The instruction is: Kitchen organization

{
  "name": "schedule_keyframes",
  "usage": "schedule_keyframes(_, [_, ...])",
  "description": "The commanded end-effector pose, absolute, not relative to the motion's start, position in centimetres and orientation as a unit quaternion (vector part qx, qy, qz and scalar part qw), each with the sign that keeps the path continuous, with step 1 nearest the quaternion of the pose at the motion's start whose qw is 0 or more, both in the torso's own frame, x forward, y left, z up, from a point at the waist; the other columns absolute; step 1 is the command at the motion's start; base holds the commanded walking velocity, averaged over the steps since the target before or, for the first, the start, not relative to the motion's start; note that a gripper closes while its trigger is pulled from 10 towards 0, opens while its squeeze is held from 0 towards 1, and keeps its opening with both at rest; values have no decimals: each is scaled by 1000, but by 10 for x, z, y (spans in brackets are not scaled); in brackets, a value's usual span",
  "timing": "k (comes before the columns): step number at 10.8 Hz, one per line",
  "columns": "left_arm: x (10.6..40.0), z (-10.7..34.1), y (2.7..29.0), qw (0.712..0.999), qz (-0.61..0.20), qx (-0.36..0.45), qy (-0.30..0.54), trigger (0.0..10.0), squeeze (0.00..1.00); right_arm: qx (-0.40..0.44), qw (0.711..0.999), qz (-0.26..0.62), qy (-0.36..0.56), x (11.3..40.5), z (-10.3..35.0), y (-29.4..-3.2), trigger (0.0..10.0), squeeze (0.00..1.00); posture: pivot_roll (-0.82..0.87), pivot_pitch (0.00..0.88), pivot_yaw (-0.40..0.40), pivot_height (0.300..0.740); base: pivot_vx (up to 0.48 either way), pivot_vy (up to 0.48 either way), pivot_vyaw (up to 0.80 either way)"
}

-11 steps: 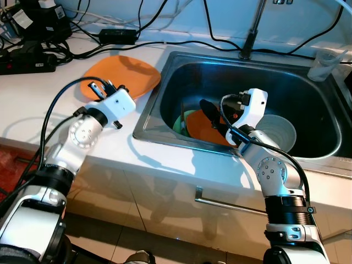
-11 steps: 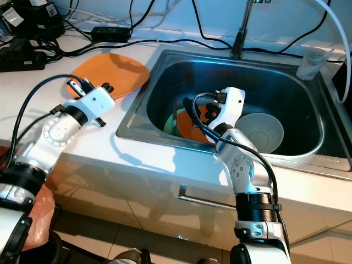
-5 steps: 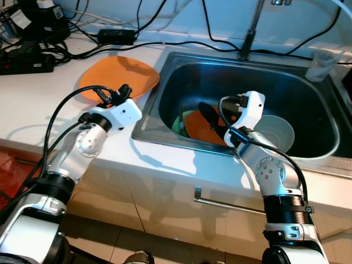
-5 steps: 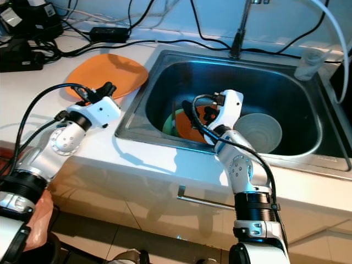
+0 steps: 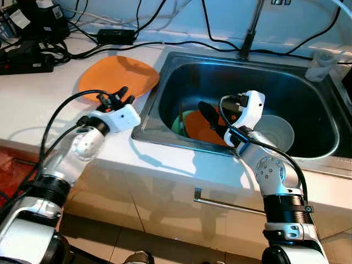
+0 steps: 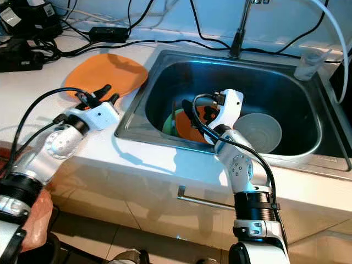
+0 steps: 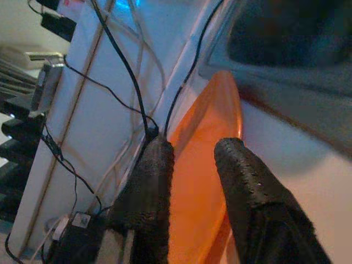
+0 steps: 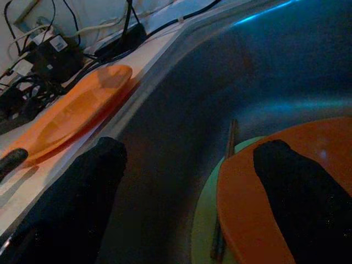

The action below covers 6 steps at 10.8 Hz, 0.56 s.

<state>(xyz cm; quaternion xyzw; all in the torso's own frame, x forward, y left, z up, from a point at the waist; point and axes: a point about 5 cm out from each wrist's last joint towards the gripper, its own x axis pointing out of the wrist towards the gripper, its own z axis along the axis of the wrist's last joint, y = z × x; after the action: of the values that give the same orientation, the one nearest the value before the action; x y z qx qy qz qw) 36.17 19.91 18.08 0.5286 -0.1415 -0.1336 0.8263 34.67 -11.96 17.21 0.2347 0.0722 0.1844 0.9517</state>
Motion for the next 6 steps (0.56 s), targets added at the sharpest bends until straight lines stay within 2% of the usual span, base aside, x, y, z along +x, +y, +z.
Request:
schedule_keyframes(1, [361, 180, 205, 827, -135, 531, -129, 10000, 1000, 237, 951, 189, 65, 349, 176, -118, 10000, 0, 116, 64, -1, 740, 0, 0, 0])
schedule_keyframes(6, [361, 177, 219, 818, -131, 550, -107, 10000, 1000, 237, 950, 192, 68, 349, 176, -117, 10000, 0, 118, 62, -4, 740, 0, 0, 0])
